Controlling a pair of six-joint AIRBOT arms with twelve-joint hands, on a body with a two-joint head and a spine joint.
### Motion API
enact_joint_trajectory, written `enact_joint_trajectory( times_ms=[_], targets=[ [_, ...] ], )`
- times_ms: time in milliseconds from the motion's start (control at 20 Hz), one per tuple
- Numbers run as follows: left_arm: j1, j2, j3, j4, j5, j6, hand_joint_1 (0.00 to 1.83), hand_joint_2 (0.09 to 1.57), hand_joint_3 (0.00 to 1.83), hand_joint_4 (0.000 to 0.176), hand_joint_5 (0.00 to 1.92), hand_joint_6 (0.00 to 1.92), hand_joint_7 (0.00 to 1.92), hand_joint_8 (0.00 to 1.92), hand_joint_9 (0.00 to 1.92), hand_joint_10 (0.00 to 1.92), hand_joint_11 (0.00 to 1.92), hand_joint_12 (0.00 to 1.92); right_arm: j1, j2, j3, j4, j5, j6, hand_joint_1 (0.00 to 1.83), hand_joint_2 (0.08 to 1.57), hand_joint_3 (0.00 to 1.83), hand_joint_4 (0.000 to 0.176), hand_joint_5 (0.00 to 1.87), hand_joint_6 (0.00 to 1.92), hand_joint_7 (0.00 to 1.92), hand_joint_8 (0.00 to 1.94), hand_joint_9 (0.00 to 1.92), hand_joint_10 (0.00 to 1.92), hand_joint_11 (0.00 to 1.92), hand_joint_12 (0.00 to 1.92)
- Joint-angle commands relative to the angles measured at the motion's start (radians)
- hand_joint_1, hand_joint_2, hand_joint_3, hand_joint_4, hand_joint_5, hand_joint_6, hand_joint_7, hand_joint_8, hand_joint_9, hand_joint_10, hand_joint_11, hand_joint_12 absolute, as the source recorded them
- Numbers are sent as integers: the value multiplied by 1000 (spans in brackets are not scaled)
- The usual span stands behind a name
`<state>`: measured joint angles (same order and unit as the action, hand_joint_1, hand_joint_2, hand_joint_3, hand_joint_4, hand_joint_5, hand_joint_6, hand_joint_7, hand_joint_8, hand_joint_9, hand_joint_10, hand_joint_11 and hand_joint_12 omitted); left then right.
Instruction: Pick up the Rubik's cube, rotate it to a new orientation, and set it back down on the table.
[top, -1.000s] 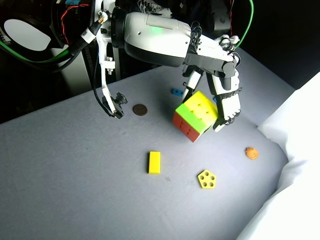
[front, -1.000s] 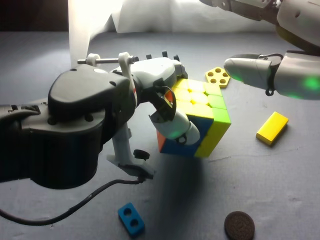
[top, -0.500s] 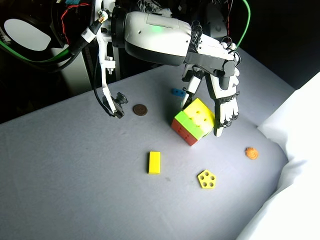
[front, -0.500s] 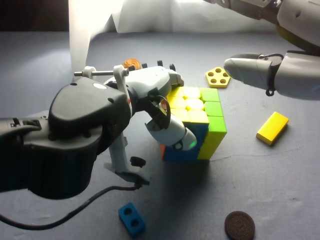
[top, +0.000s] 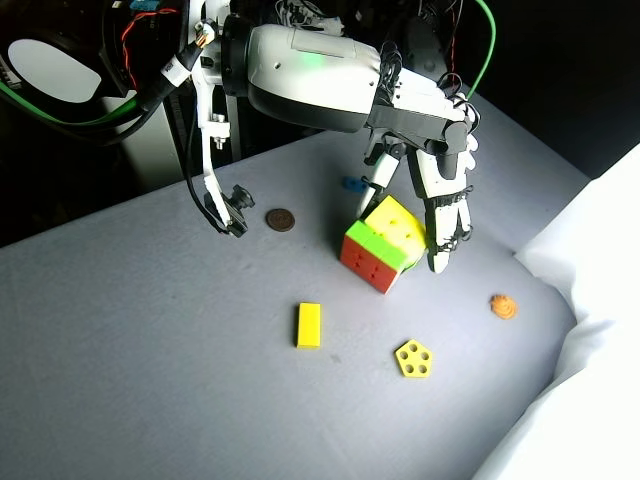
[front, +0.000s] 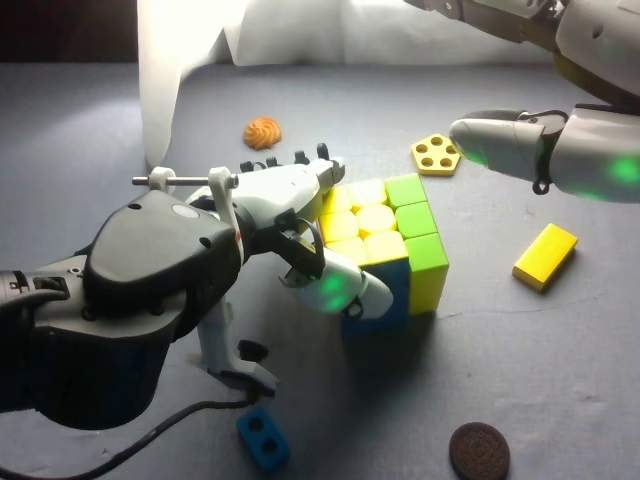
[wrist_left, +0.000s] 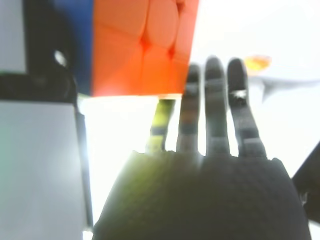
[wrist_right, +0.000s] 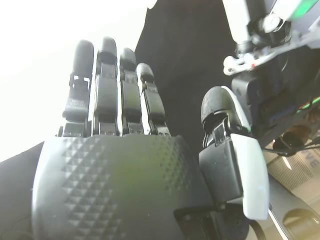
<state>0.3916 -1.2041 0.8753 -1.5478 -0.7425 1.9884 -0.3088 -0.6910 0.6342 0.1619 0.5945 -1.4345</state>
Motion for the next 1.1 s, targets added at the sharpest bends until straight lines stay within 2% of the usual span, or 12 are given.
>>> enact_joint_trajectory(
  times_ms=[0,100,150,200,300,350,500,550,650,850,1000,1050],
  targets=[
    [3,14,-5,31,-8,0,664,1020,0,47,17,0,79,0,120,0,0,637,8,6,-2,-14,127,5,0,1326,1,0,147,8,326,4,405,44,0,1212],
    [5,19,-9,35,-8,0,652,1013,0,52,3,0,49,0,104,0,0,629,7,6,-2,-14,128,5,0,1329,2,0,142,5,311,0,391,37,0,1207],
    [5,20,-9,37,-7,0,627,997,0,62,0,0,11,0,76,1,0,570,7,6,-2,-14,128,5,0,1331,2,0,144,5,314,2,394,35,0,1191],
    [5,20,-10,39,-6,1,618,996,0,64,0,0,1,0,41,4,0,484,7,6,-2,-14,128,4,0,1330,1,0,141,3,311,1,390,33,0,1187],
    [5,20,-10,40,-6,2,604,962,0,83,0,0,0,0,0,0,0,239,7,6,-2,-14,128,5,0,1331,1,0,134,0,308,0,395,30,0,1190],
    [5,20,-10,41,-6,2,600,957,0,85,0,0,0,0,0,0,0,199,7,6,-2,-14,128,5,0,1333,2,0,129,0,288,0,388,27,0,1190],
    [4,22,-10,41,-6,8,576,943,0,90,0,0,0,0,0,0,0,282,7,6,-2,-14,128,5,0,1329,0,0,119,0,305,4,394,25,0,1201],
    [3,22,-10,41,-6,10,598,942,0,93,0,0,0,0,0,0,0,165,7,6,-2,-14,128,5,0,1329,0,0,120,2,305,3,399,27,0,1200],
    [2,23,-10,41,-5,16,561,931,0,98,0,0,0,0,0,0,0,136,7,6,-2,-14,128,5,0,1328,0,0,115,1,295,0,382,19,0,1202],
    [2,29,-15,38,-4,25,530,888,0,93,0,0,0,0,0,0,0,49,6,6,-2,-14,130,5,0,1327,0,0,125,0,272,0,373,10,0,1161],
    [3,33,-19,38,2,34,525,848,0,91,0,0,0,0,0,0,0,159,6,6,-2,-14,130,5,0,1323,0,0,105,0,254,0,364,6,0,1156],
    [-2,35,-20,38,3,42,511,826,0,81,0,0,0,0,0,0,0,281,6,6,-2,-14,130,5,0,1323,0,0,95,3,251,3,362,5,0,1151]
  ],
)
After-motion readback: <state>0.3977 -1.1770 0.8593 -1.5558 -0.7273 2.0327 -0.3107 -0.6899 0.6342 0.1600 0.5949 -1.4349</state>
